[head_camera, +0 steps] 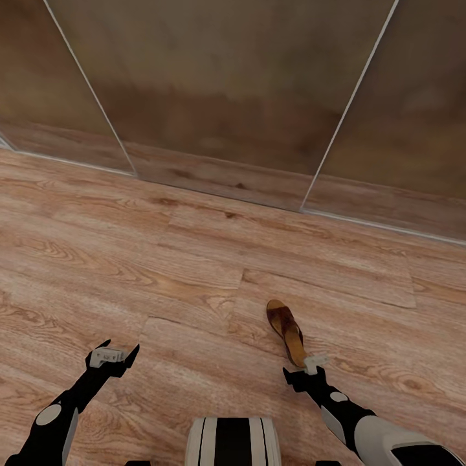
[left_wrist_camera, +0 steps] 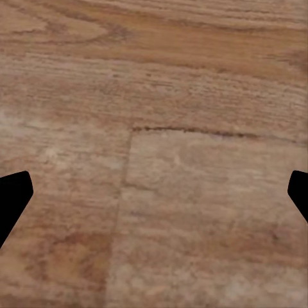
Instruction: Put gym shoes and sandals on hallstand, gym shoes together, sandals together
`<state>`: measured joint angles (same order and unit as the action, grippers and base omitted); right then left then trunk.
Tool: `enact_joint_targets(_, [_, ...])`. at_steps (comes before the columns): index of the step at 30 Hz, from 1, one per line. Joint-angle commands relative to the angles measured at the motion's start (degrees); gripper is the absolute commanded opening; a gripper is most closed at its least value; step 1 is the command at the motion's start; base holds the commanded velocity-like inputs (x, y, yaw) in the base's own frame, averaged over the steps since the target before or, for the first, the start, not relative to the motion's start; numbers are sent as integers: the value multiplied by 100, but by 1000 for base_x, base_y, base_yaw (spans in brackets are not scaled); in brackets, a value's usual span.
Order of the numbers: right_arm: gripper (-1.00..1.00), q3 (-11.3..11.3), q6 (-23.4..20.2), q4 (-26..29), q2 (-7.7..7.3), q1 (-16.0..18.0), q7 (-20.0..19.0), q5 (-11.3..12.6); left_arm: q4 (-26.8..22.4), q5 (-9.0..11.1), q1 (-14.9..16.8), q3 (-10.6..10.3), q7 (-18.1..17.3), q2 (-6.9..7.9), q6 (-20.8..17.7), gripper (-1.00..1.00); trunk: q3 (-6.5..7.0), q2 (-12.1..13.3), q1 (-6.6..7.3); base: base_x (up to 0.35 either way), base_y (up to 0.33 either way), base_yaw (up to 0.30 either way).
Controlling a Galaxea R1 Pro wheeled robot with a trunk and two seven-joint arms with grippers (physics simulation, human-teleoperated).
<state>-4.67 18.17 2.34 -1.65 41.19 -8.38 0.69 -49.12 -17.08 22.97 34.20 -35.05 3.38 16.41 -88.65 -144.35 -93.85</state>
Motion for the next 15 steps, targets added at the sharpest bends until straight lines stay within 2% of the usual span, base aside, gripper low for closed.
enact_joint_targets(1, [100, -43, 20, -5, -2, 3, -3, 9, -2, -59, 5, 25, -23, -4, 37, 100, -3, -1, 1, 0, 0, 0])
enact_joint_targets(8, [100, -43, 20, -5, -2, 3, 1, 10, 2, -59, 5, 25, -20, -4, 38, 100, -4, -1, 1, 0, 0, 0])
enact_joint_targets(11, [100, -43, 20, -5, -2, 3, -3, 10, 5, -59, 5, 25, -19, -4, 38, 100, -71, -5, -7, 0, 0, 0])
enact_joint_targets(15, [100, -43, 20, -5, -2, 3, -1, 10, 7, -59, 5, 25, -19, -4, 38, 100, -78, -5, -7, 0, 0, 0])
